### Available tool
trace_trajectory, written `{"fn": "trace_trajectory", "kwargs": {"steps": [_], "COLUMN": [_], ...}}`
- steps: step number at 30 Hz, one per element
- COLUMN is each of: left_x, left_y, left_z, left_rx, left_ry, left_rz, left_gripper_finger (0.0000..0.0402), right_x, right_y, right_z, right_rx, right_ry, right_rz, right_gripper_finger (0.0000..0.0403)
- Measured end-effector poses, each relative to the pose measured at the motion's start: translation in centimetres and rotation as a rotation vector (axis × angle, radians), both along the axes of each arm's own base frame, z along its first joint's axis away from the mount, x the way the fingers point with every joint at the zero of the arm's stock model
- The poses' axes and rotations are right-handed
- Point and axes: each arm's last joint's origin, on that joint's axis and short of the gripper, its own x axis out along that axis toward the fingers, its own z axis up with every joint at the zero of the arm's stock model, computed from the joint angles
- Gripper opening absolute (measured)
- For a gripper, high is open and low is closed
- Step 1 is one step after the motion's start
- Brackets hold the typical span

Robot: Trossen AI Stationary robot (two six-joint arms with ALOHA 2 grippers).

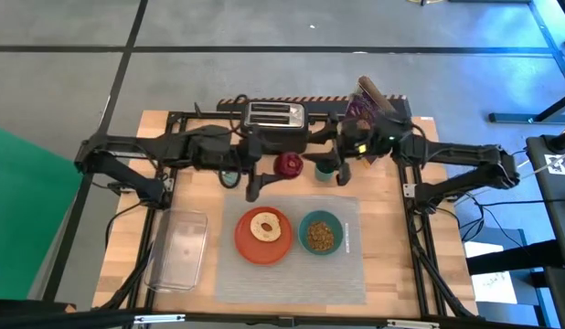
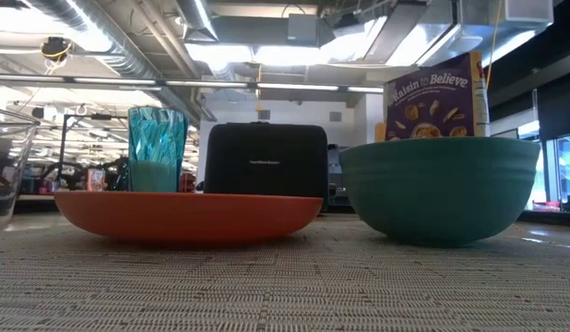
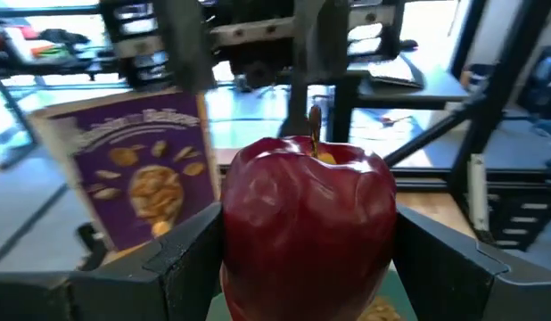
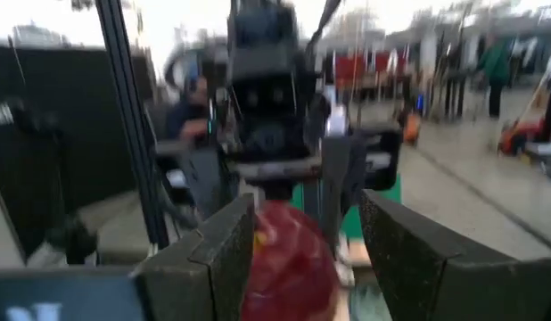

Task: Arrange a breakfast setting
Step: Put the apple on the orange plate

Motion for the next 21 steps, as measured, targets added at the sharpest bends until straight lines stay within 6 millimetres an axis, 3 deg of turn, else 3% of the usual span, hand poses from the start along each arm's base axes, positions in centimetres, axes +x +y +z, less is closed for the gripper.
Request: {"fn": "trace_trajectory", "kwargs": {"steps": [3, 11, 21], "left_x": [0.5, 0.5, 0.4], "left_y": [0.3, 1.2, 2.2], "left_z": [-0.3, -0.3, -0.3], "left_rx": [-0.007, -0.007, -0.015], "left_ry": [0.002, 0.001, 0.000], "left_rz": [-0.013, 0.015, 0.021], "left_gripper_finger": [0.0283, 0.0283, 0.0283], "right_x": [0.7, 1.0, 1.6], "right_y": [0.4, 0.7, 0.6], "right_z": [0.1, 0.3, -0.4], "right_rx": [-0.030, -0.053, -0.096], "right_ry": [0.073, 0.074, 0.098], "right_rz": [0.014, 0.046, 0.041], "right_gripper_finger": [0.0193, 0.0188, 0.0090]}}
